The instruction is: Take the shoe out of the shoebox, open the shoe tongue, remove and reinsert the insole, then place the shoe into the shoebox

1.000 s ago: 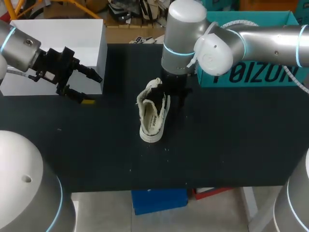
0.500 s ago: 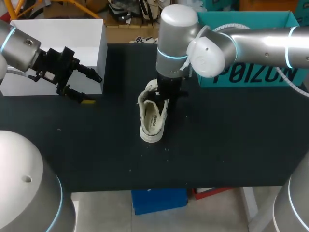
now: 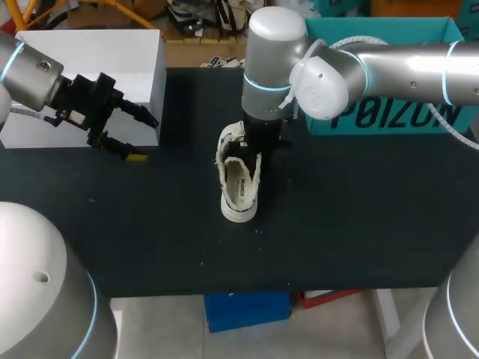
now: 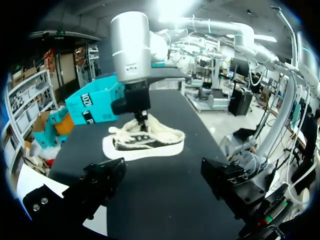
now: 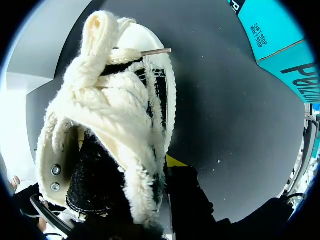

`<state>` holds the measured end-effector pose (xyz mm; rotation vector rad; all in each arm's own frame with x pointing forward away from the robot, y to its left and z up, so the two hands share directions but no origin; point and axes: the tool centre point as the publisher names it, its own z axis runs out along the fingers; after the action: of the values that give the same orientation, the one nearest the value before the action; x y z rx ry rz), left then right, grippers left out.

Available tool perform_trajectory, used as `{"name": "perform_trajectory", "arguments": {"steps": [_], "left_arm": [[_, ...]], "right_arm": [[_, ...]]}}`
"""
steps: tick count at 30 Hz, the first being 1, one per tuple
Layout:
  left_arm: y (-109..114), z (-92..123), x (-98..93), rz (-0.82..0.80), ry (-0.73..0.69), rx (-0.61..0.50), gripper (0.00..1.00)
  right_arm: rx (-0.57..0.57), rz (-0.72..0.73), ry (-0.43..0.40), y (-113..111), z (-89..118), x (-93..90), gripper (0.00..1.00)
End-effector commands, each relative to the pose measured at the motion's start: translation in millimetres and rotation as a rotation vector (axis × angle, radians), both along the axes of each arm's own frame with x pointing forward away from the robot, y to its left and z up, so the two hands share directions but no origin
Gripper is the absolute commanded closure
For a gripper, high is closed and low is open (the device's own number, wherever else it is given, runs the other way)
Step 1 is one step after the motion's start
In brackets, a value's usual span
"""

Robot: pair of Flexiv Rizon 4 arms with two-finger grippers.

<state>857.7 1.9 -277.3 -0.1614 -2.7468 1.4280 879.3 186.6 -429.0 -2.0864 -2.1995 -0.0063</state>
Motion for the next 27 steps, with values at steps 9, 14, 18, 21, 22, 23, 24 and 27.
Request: {"name": "perform_trajectory", "arguments": {"steps": [9,14,18,21,22,23,24,27], "left_arm": [[0.3,0.3,-0.1,-0.002,0.002,0.004,0.00],[0.3,0.3,-0.1,-0.002,0.002,0.004,0.00],[0.3,0.3,-0.1,-0.002,0.002,0.004,0.00],[0.3,0.3,-0.1,-0.002,0.002,0.004,0.00],[0.3,0.3,-0.1,-0.002,0.002,0.004,0.00],[0.3,0.3,-0.1,-0.002,0.002,0.004,0.00],[0.3,0.3,-0.1,-0.002,0.002,0.004,0.00],[0.3,0.3,-0.1,-0.002,0.002,0.004,0.00]], "right_arm": [[-0.015,0.097,0.009,-5.0,42.7,-1.3,1.00],[-0.059,0.336,-0.036,-8.6,86.9,2.3,1.00],[-0.174,0.671,-0.100,-15.6,123.5,5.0,1.00],[-0.235,0.886,-0.154,-21.7,143.8,7.3,1.00],[-0.244,0.946,-0.179,-24.5,151.3,8.7,1.00],[-0.280,1.044,-0.201,-27.3,159.4,10.4,1.00],[-0.328,1.145,-0.222,-30.8,167.5,12.4,1.00],[-0.483,1.442,-0.240,-39.7,183.9,16.3,1.00]]}}
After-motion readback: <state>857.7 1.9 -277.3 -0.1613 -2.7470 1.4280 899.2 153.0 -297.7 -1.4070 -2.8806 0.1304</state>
